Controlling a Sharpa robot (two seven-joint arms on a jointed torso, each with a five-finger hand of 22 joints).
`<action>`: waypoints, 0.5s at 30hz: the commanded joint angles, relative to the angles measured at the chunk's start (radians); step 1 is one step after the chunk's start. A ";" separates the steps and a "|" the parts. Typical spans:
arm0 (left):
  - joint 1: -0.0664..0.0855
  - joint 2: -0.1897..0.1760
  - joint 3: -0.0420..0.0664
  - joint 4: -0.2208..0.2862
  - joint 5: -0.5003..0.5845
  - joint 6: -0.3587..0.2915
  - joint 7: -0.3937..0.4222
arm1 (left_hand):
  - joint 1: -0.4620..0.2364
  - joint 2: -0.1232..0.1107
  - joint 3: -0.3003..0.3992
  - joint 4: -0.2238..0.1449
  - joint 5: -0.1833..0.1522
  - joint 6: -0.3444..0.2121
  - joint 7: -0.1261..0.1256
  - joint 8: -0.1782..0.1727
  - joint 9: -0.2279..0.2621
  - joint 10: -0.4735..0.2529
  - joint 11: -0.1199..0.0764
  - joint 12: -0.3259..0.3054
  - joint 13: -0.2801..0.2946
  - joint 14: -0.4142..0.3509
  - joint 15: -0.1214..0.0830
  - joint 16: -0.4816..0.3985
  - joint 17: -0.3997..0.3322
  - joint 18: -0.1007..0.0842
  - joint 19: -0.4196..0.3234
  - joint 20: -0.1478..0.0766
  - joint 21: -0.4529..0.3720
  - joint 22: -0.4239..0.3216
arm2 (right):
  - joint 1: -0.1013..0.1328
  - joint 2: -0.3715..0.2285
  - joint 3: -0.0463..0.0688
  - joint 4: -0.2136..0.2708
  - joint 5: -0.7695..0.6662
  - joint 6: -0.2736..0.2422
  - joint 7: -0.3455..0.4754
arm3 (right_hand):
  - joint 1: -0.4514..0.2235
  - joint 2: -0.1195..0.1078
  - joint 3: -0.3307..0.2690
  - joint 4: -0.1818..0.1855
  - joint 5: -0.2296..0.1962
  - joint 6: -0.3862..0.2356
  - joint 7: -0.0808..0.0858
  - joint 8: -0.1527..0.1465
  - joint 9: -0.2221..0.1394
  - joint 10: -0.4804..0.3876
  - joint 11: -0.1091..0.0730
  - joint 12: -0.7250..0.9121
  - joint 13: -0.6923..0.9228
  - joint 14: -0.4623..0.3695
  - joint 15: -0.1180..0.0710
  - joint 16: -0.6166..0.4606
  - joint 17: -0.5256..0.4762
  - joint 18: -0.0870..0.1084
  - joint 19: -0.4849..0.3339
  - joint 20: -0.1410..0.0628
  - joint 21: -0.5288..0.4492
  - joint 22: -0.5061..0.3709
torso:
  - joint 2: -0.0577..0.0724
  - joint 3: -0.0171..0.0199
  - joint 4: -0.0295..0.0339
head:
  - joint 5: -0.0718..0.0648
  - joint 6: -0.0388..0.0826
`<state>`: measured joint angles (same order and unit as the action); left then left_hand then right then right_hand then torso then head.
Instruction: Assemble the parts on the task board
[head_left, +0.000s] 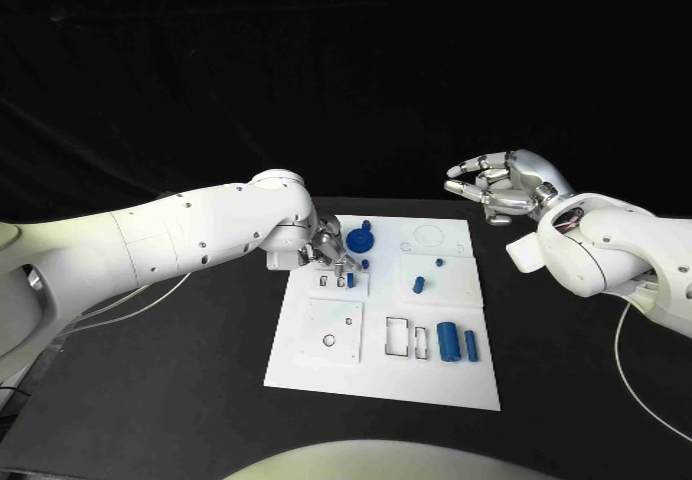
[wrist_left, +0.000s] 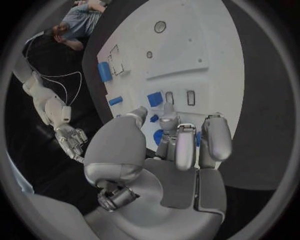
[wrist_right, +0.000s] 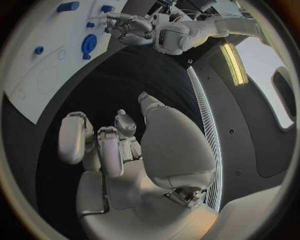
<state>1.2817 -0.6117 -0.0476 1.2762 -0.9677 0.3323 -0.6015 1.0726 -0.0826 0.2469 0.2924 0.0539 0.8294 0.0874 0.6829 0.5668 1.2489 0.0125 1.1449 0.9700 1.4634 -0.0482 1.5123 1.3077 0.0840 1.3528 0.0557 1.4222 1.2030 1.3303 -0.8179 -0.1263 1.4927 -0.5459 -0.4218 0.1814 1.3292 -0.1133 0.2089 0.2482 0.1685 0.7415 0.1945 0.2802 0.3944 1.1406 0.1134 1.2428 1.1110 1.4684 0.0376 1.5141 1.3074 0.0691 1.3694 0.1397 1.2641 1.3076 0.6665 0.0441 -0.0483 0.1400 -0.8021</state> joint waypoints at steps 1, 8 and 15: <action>0.001 0.005 -0.001 -0.001 0.012 0.035 -0.008 | -0.001 0.012 -0.002 0.000 -0.001 -0.008 0.001 -0.003 0.002 -0.007 0.002 -0.006 -0.001 0.080 0.001 0.006 0.157 -0.011 0.006 0.001 0.003 0.002 | -0.001 0.003 0.000 -0.001 -0.011 0.007 -0.004 | 0.006 0.000 0.002 0.000 0.002 -0.001 0.001 0.005 -0.002 -0.007 -0.002 0.002 -0.001 0.056 -0.001 -0.004 0.105 0.010 -0.006 0.001 -0.005 0.051 | -0.001 0.0010 0.0014 | -0.001 -0.003; 0.001 0.008 -0.001 -0.001 0.025 0.041 -0.008 | 0.003 0.015 0.000 0.000 -0.001 -0.009 0.001 -0.004 0.003 -0.008 0.002 -0.007 -0.002 0.081 0.001 0.008 0.160 -0.012 0.008 0.002 0.005 0.005 | -0.002 0.006 -0.001 -0.005 -0.012 0.009 -0.006 | 0.005 0.000 0.002 0.001 0.003 -0.001 0.001 0.006 -0.002 -0.006 -0.002 0.002 0.000 0.056 -0.001 -0.005 0.105 0.010 -0.007 0.001 -0.007 0.049 | -0.001 0.0012 0.0013 | -0.001 -0.005; 0.001 0.012 -0.002 -0.004 0.029 0.049 -0.007 | 0.018 0.019 0.006 -0.001 -0.001 -0.009 0.002 -0.007 0.007 -0.009 0.003 -0.008 -0.004 0.081 0.002 0.009 0.161 -0.012 0.009 0.003 0.007 0.008 | -0.002 0.008 -0.001 -0.007 -0.013 0.012 -0.009 | 0.005 0.000 0.002 0.002 0.003 -0.002 0.001 0.006 -0.002 -0.006 -0.002 0.002 -0.001 0.056 -0.001 -0.005 0.105 0.010 -0.008 0.001 -0.008 0.049 | 0.000 0.0013 0.0011 | 0.000 -0.007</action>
<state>1.2817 -0.6028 -0.0493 1.2732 -0.9519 0.3558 -0.6067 1.0876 -0.0676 0.2469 0.2924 0.0539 0.8258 0.0911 0.6790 0.5731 1.2453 0.0162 1.1413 0.9675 1.4633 -0.0482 1.5162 1.3077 0.0841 1.3548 0.0578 1.4222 1.2099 1.3285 -0.8111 -0.1272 1.4859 -0.5483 -0.4211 0.1754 1.3292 -0.1133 0.2088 0.2482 0.1685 0.7415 0.1945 0.2802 0.3934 1.1406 0.1135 1.2428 1.1110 1.4684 0.0376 1.5141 1.3073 0.0692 1.3694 0.1397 1.2600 1.3074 0.6658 0.0453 -0.0472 0.1397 -0.8081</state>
